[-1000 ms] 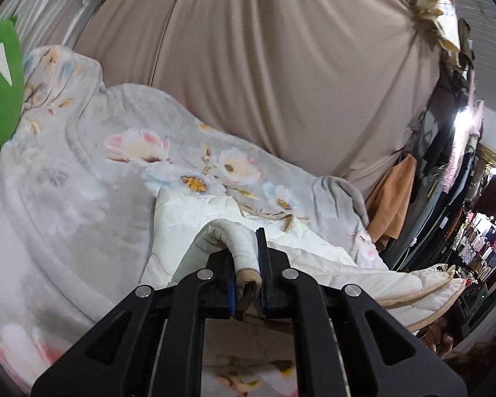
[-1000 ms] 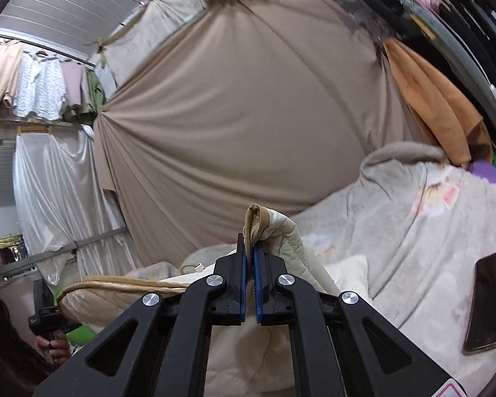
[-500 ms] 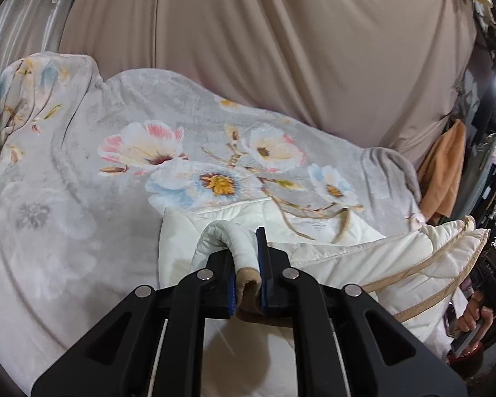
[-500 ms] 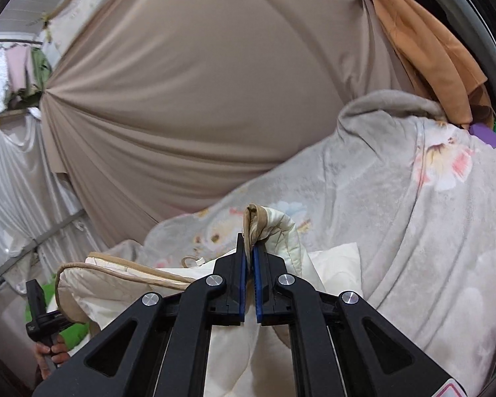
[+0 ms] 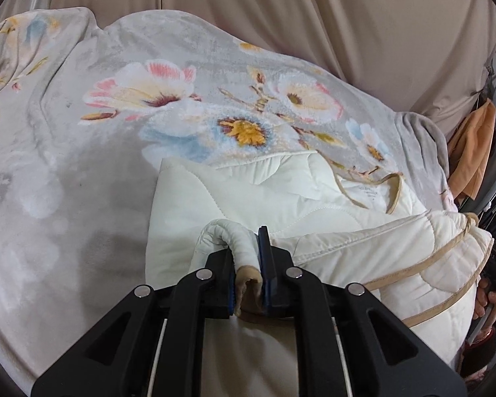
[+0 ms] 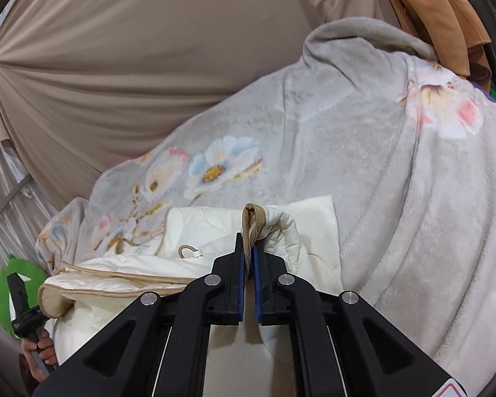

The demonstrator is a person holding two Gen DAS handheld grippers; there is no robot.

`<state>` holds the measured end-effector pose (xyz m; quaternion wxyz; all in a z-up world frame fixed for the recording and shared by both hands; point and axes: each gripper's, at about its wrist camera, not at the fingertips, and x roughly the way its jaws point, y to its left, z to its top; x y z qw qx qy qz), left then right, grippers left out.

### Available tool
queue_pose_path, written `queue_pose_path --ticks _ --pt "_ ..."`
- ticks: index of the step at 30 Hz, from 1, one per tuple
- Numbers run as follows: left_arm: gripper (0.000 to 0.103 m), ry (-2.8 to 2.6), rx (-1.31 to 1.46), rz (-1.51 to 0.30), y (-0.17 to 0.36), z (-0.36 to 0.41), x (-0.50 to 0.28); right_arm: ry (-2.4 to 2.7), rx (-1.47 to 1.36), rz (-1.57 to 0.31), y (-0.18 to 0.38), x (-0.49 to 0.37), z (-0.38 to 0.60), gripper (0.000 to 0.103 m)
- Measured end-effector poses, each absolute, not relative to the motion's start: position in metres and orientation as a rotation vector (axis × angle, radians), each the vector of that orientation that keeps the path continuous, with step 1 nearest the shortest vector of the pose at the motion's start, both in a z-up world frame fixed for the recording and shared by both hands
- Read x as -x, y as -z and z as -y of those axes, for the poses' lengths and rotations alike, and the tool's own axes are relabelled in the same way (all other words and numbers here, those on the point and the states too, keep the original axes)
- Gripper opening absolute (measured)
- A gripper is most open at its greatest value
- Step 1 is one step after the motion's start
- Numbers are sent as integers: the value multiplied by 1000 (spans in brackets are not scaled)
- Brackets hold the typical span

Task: Fold large clothes
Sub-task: 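Lay the lifted hem over the folded jacket and open both tools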

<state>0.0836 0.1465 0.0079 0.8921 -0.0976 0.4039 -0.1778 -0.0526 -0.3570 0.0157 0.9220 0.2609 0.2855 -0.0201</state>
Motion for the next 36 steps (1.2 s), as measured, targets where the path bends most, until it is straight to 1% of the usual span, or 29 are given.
queue_pose_path --ticks 5,8,10,11,12,13,14,15,17,18,19,21,23,27,29,30,32,34,36 --pt "13 376 191 -836 5 -142 -90 49 -520 -648 2 39 352 4" --pt "13 383 205 -814 7 -143 -88 50 -505 -652 4 39 350 4" --pt "14 393 241 -804 4 -149 -85 24 -529 -612 -1 47 354 9" --pt "16 396 262 -797 -1 -153 -81 17 -551 -587 -6 52 356 10" --pt "20 402 281 -783 -8 -157 -76 7 -587 -543 -14 63 361 16" --pt "23 413 306 -748 -21 -163 -65 2 -613 -494 -23 74 364 26" --pt "30 427 322 -700 -34 -169 -52 8 -627 -436 -34 88 366 33" --pt "36 445 332 -652 -48 -174 -39 17 -613 -372 -47 106 364 37" --pt "40 485 323 -563 -77 -178 -11 -6 -535 -318 -68 127 350 36" --pt "40 494 298 -534 -89 -174 0 -25 -473 -312 -79 134 336 32" --pt "42 499 262 -506 -101 -165 10 -51 -421 -316 -87 137 321 30" --pt "51 520 194 -453 -119 -142 24 -130 -324 -353 -99 131 284 28" --pt "56 543 126 -404 -130 -114 32 -211 -251 -389 -102 120 248 27" --pt "56 523 -3 -372 -126 -59 30 -325 -86 -489 -85 86 183 26" --pt "56 543 -67 -437 -113 -33 15 -354 -19 -562 -70 67 167 26" --pt "58 548 -99 -479 -103 -22 5 -337 10 -606 -58 55 164 24" --pt "57 495 -150 -566 -78 -9 -21 -292 38 -666 -42 39 169 20" --pt "56 430 -175 -639 -54 -12 -48 -256 -2 -694 -33 29 191 16" --pt "56 354 -155 -689 -36 -30 -73 -200 -49 -702 -31 30 218 16"
